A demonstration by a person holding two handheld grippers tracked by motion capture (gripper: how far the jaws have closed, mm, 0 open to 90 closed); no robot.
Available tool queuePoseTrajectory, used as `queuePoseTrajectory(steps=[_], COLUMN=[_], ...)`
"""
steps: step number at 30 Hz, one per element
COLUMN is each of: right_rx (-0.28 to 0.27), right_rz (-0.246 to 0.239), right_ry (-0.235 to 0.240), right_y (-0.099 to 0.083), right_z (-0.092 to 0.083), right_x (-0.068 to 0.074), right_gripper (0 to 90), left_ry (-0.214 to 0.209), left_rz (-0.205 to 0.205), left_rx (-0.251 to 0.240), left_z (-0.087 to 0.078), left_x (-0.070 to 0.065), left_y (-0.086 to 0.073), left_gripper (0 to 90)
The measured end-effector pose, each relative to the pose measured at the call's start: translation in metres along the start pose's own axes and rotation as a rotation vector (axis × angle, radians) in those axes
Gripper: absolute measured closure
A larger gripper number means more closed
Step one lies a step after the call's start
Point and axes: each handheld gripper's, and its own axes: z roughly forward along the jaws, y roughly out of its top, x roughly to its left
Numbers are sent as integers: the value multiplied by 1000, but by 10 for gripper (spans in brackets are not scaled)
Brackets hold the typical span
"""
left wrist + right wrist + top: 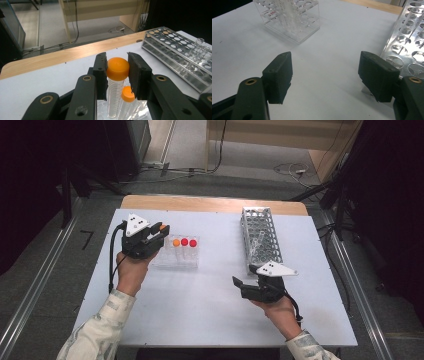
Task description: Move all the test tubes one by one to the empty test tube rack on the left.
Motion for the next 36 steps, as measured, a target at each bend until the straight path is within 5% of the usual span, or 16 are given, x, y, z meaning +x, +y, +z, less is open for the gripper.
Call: queuePoseTrajectory(steps=[17,27,36], right_rx=[1,9,11], right_rz=[7,5,8], right_ry=[-4,-4,-5], right_y=[-1,-2,-3], right_z=[-1,1,1], right_x=[-1,0,-1], right_gripper=[265,266,266], left_ry=[30,37,26], left_rz=[37,7,-5], left_rx=[32,55,47], left_z=[16,23,21], left_x=[-9,-7,-7], left_y=[-15,-33,-33], left_gripper=[696,694,659])
